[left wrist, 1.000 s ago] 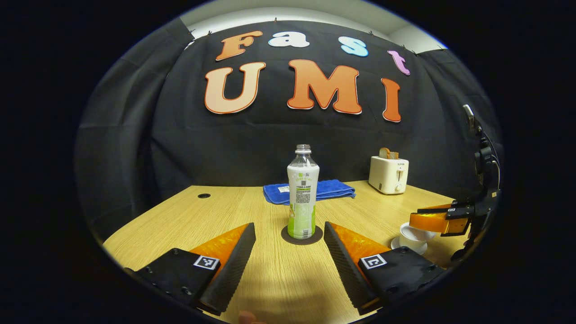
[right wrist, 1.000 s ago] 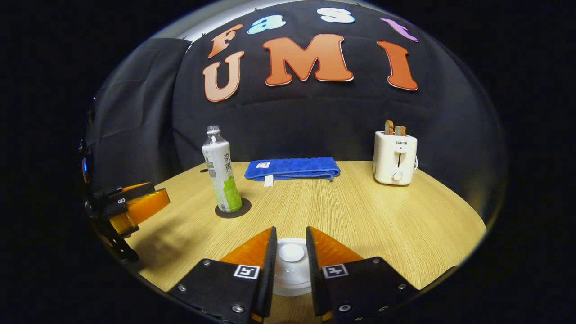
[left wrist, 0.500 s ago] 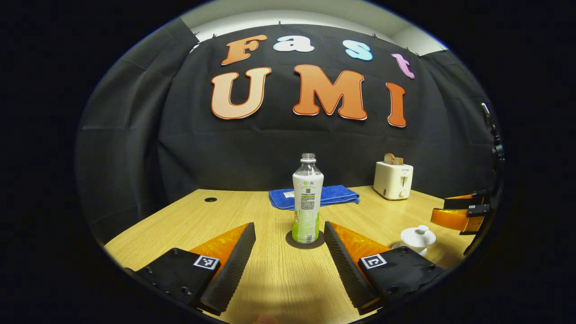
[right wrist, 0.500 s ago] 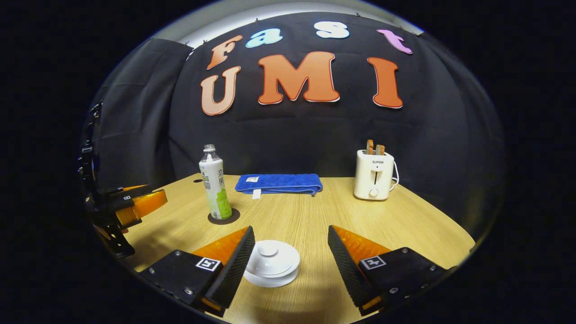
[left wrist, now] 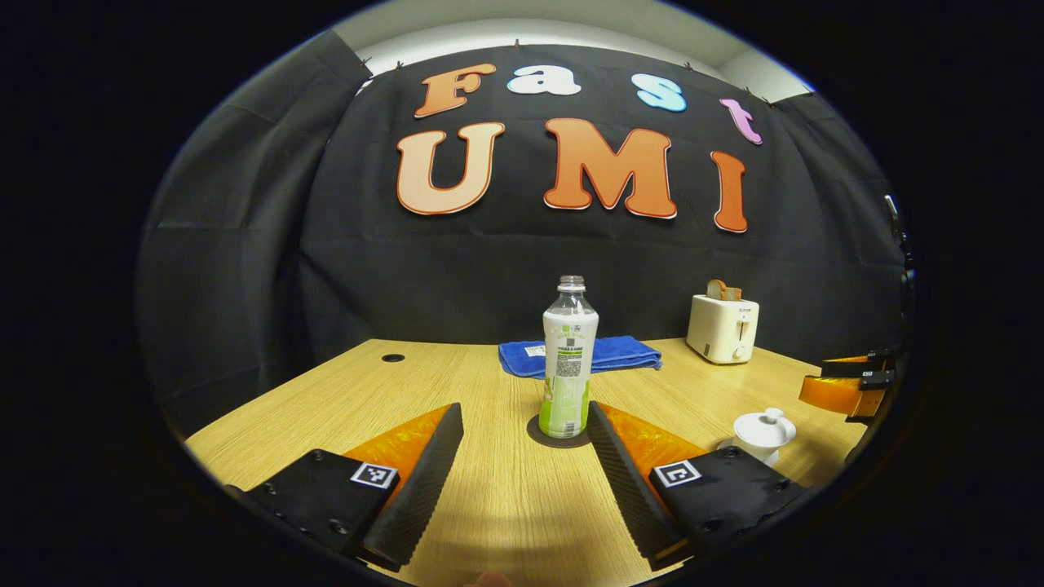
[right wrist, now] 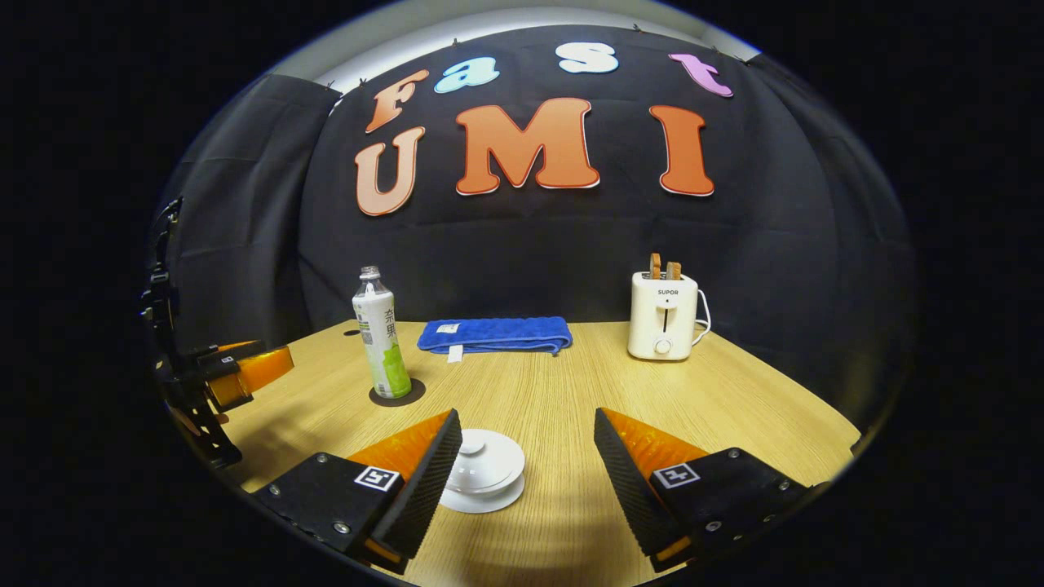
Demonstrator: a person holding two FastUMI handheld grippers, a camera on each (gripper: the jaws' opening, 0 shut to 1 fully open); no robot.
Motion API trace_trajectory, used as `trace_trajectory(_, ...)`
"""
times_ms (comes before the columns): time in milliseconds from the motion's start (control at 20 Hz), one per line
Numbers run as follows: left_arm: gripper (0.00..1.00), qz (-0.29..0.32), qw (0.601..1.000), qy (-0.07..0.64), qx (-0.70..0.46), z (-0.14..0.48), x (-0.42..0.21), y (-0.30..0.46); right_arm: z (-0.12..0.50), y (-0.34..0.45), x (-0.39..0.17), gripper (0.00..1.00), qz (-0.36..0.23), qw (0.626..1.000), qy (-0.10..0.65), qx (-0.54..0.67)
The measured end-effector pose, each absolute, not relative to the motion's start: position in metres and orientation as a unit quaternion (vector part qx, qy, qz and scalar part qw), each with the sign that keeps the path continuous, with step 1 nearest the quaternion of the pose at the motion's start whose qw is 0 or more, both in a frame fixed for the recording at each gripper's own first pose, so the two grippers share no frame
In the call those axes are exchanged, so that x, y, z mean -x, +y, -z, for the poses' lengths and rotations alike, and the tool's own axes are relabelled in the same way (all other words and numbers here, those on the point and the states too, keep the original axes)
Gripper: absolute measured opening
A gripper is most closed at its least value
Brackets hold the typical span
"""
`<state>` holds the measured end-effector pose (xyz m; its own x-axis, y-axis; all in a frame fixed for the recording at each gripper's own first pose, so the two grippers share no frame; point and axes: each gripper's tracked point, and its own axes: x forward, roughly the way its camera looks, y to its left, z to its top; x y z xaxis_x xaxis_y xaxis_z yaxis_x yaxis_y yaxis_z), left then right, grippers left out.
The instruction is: Open the teacup lid with one hand, grasp the water bottle and pour water into the teacup with the other hand; after pouring, place the water bottle on the coaster and then close the teacup lid.
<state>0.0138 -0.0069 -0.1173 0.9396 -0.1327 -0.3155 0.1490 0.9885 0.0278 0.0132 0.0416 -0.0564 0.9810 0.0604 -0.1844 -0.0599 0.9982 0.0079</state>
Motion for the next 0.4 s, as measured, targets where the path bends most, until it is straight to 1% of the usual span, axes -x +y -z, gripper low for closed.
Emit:
trace_trajectory(350, 0.98, 0.064, 0.986, 0.151, -0.013, 0.115, -0.0088, -0.0016, 0.0494, 0.0375, -0.0108, 0.97, -0.027, 0.996, 0.084, -0.015)
trace_trajectory(400, 0.96, 0.061, 0.987, 0.151, -0.015, 0.1156, -0.0082, 0.0012, 0.0499, 0.0383, -0.0107, 0.97, -0.028, 0.996, 0.084, -0.015)
